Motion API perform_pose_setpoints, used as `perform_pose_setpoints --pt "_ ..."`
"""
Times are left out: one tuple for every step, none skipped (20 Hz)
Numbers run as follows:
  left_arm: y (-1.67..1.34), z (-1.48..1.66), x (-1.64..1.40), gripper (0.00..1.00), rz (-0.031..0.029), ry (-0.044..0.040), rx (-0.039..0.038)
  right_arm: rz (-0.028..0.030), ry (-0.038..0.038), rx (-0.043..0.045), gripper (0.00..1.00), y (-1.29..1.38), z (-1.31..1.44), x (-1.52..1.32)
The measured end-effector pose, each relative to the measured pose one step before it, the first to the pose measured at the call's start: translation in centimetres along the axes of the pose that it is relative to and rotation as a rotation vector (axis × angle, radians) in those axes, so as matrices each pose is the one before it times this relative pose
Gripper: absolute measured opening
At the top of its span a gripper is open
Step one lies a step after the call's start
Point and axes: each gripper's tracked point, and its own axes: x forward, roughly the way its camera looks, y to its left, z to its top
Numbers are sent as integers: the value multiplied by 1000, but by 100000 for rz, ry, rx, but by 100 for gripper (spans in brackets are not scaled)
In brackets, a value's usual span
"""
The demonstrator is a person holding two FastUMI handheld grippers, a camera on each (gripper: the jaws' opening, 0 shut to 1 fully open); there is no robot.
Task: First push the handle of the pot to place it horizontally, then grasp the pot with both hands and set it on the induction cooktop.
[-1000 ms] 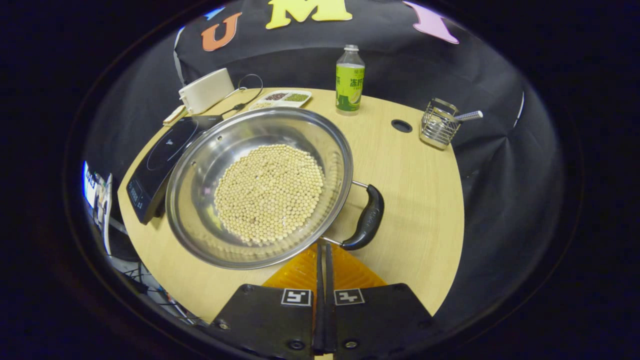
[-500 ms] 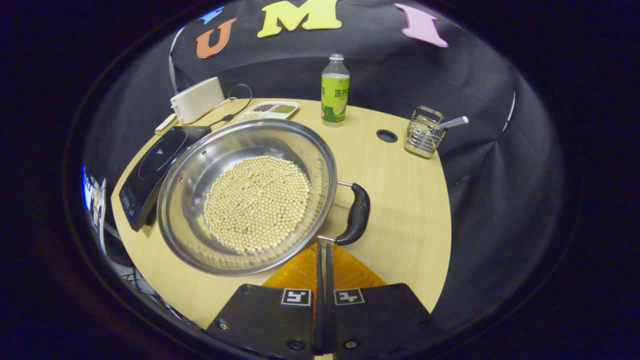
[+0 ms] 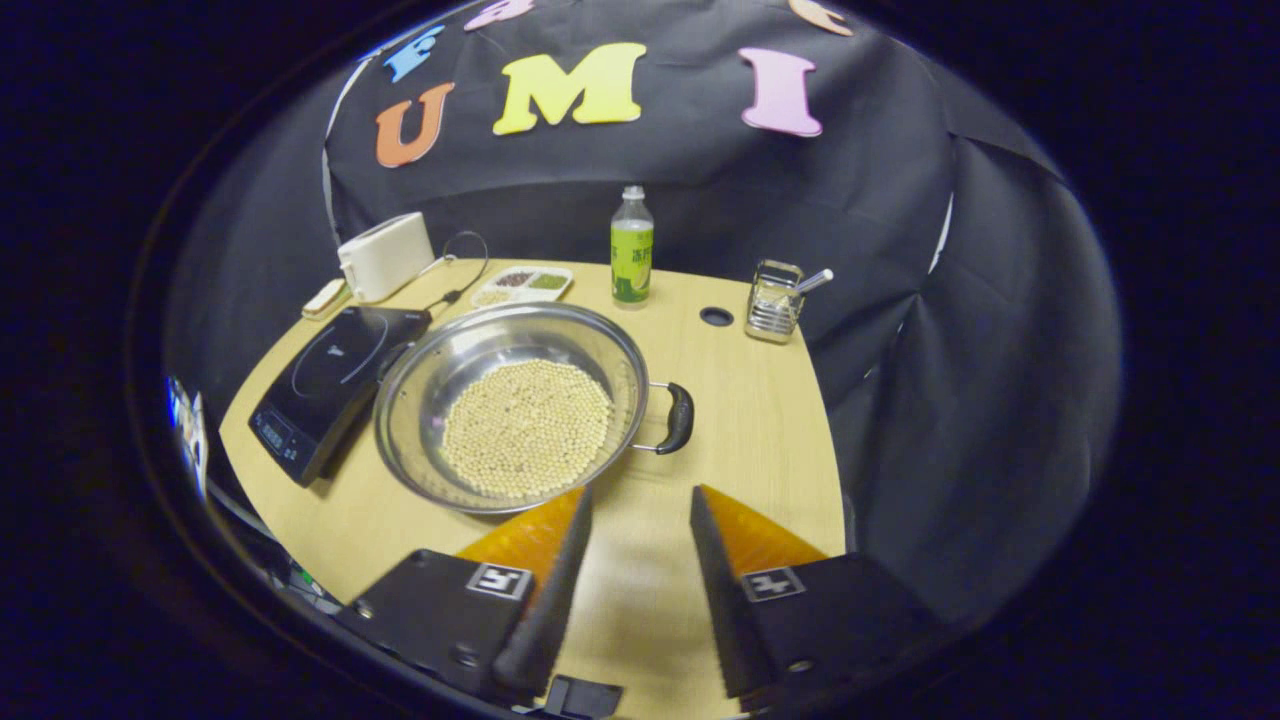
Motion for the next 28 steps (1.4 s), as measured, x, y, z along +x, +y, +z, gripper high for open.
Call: perform_pose_setpoints --pt "-44 -161 246 96 -3247 -575 -555 -3113 -2700 76 80 -94 224 -1495" --pt "75 -282 255 96 -2722 -310 -290 -2791 -2535 -130 89 -158 413 -1082" --pt "191 -421 117 96 -2255 47 125 -2298 -2086 177 86 17 185 -1413" --pt "79 -228 142 96 -2163 -276 -83 -1952 -2429 561 86 85 259 -1255" --pt "-40 -298 63 96 -2039 -412 -225 -1552 -2568 91 82 5 444 -947" --pt "-215 -350 266 96 -2362 -8 -168 -1774 -2430 -116 82 -54 551 -777" --pt "-209 -601 335 96 -2024 828 121 -2113 -687 -1161 86 -136 15 -638" --pt "-391 -890 317 96 -2339 1869 -97 -73 -1717 -217 92 157 455 -421" --pt "-452 -944 642 96 -2097 1812 -370 -37 -638 506 97 508 495 -547" --pt "-505 -1008 638 96 -2148 2403 -542 508 -355 190 100 300 377 58" --pt "-483 -984 713 96 -1746 1392 -201 836 -240 227 100 349 158 411" --pt "-250 -1202 781 96 -1002 2785 -897 1158 868 223 100 343 61 419" --pt "-524 -1418 1024 96 -1608 3152 -1590 1817 240 1165 100 296 133 535" --pt "-563 -1185 1125 96 -1055 1964 -2473 1561 755 1166 100 327 35 761" --pt "-329 -1238 1422 97 -865 3389 -1398 1306 1926 336 99 -47 -331 1062" --pt "-90 -1584 1259 96 -795 3766 -1792 1256 2200 -85 100 -58 -260 1154" --pt "-416 -1556 1379 97 -647 4289 -2649 752 1979 144 100 -211 -87 1315" --pt "-510 -1587 1744 97 -1216 3903 -1981 800 1641 636 100 -282 -97 1247" --pt "-398 -1309 1452 97 -969 4281 -1186 766 1595 945 100 -148 -134 1197" --pt "-418 -1408 1537 97 -247 4353 75 732 2656 817 100 -319 -177 1560" --pt "-262 -1242 1402 96 -263 3354 773 119 2079 535 100 -391 -201 1389" --pt "-34 -648 1855 96 426 2953 999 574 2360 550 100 -234 -191 1590" --pt "-205 -823 1597 96 -498 3336 253 1193 2600 -389 100 -135 -228 1404" --pt "-239 -906 1561 96 462 3065 -224 1076 2013 -106 100 -144 -67 1355" --pt "-154 -767 1411 96 620 2780 -502 1049 1359 -137 100 -9 150 1393" --pt "-284 -733 1508 96 488 2699 -423 848 1236 215 100 -86 220 1228" --pt "-188 -698 1236 96 548 3369 -95 905 1728 278 100 -87 -127 1256" --pt "-345 -599 1256 96 -306 2045 -60 418 2244 -261 100 -143 -87 1049"
